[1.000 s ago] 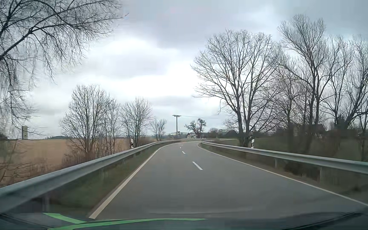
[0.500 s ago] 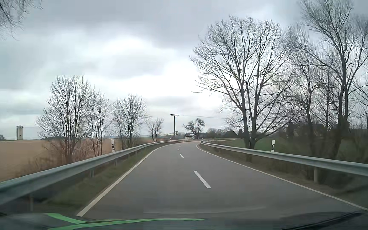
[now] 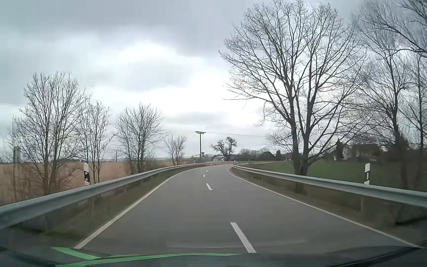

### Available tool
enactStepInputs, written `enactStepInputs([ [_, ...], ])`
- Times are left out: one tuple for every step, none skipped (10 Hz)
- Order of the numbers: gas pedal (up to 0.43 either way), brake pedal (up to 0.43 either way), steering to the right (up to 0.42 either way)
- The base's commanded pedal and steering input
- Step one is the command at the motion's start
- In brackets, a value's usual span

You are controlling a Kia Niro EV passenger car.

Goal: Follow the waypoints while adhering to traffic rules and regulations

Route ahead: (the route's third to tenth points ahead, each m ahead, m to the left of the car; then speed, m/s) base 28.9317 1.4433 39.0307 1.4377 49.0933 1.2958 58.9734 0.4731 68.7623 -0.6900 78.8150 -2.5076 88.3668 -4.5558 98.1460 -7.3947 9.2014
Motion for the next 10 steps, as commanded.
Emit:
enactStepInputs([
  [0.28,0.0,0.004],
  [0.28,0.0,0.003],
  [0.28,0.0,0.002],
  [0.28,0.0,0.001],
  [0.28,0.0,0.001],
  [0.28,0.0,0.001],
  [0.28,0.0,0.0],
  [0.28,0.0,0.0],
  [0.28,0.0,-0.001],
  [0.28,0.0,-0.001],
])
